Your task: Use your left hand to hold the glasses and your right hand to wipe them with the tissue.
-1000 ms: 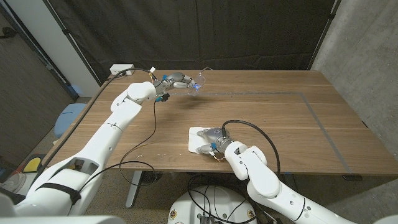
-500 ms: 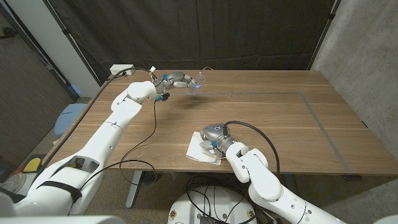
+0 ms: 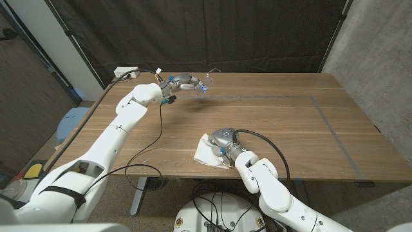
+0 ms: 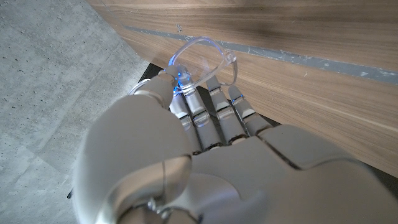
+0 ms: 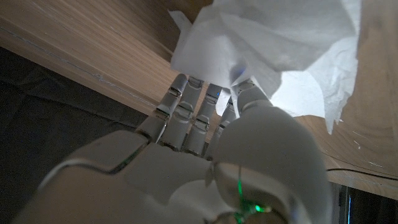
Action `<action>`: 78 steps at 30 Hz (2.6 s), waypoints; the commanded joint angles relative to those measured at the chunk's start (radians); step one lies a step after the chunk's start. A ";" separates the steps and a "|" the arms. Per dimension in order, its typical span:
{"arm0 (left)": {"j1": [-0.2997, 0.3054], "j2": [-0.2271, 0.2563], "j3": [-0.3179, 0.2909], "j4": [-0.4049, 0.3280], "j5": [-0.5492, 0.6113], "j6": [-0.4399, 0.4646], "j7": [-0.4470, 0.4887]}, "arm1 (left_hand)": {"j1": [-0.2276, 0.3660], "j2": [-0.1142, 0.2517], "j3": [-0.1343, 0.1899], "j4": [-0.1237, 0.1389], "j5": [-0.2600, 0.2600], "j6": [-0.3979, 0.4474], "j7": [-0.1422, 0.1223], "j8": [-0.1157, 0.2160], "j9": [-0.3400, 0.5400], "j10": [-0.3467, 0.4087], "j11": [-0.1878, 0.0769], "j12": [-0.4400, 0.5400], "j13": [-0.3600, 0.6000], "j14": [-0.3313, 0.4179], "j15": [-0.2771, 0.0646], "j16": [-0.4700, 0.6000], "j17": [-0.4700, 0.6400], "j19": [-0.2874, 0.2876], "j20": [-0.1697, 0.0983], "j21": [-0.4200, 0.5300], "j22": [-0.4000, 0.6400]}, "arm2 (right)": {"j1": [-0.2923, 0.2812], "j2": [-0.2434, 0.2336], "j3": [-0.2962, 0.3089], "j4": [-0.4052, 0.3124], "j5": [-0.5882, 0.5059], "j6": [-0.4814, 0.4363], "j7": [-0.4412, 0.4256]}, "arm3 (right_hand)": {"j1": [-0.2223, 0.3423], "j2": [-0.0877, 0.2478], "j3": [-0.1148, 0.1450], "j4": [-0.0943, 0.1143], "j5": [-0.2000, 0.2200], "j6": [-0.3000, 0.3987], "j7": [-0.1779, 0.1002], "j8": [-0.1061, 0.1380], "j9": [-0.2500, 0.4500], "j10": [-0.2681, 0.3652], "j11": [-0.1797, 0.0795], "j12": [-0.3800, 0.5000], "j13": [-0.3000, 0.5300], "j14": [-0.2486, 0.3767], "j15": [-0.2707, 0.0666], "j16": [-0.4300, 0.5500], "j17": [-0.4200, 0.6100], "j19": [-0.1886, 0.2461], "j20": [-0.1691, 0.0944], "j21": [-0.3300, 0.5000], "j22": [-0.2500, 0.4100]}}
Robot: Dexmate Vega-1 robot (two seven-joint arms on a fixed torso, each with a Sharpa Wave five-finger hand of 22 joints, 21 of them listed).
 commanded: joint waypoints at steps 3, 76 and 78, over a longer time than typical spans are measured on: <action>0.007 0.000 -0.008 -0.006 -0.003 0.002 0.008 | 0.002 0.006 0.007 0.000 -0.001 0.058 0.061 0.003 0.003 0.005 0.004 0.008 0.000 0.005 -0.131 -0.001 0.007 -0.004 0.001 0.004 0.002 | -0.007 -0.015 0.020 -0.020 0.039 0.004 -0.005 | -0.126 -0.032 -0.048 0.065 -0.003 0.023 0.029 -0.071 0.017 0.122 -0.021 -0.110 -0.049 -0.120 -0.104 -0.190 -0.111 -0.055 -0.016 0.028 0.004; -0.106 -0.059 0.008 0.165 0.040 -0.053 -0.027 | -0.003 0.003 0.019 -0.009 -0.002 0.060 0.067 0.005 0.004 -0.006 0.008 0.029 -0.013 0.005 -0.128 -0.004 0.019 -0.015 0.005 0.019 0.002 | 0.016 0.159 0.028 0.347 0.172 -0.046 -1.168 | 0.118 0.065 -0.131 0.014 0.016 0.276 0.005 -0.087 0.013 0.421 -0.084 -0.135 0.015 0.093 -0.118 -0.112 0.061 -0.092 -0.061 0.217 -0.020; -0.105 -0.059 0.011 0.159 0.044 -0.051 -0.030 | -0.004 0.004 0.020 -0.008 -0.002 0.059 0.068 0.004 0.003 -0.005 0.007 0.030 -0.014 0.005 -0.128 -0.005 0.019 -0.016 0.005 0.020 0.002 | 0.025 0.165 0.025 0.361 0.189 -0.041 -1.214 | 0.119 0.064 -0.130 0.013 0.015 0.280 0.007 -0.087 0.013 0.424 -0.084 -0.134 0.016 0.097 -0.118 -0.110 0.064 -0.093 -0.060 0.219 -0.019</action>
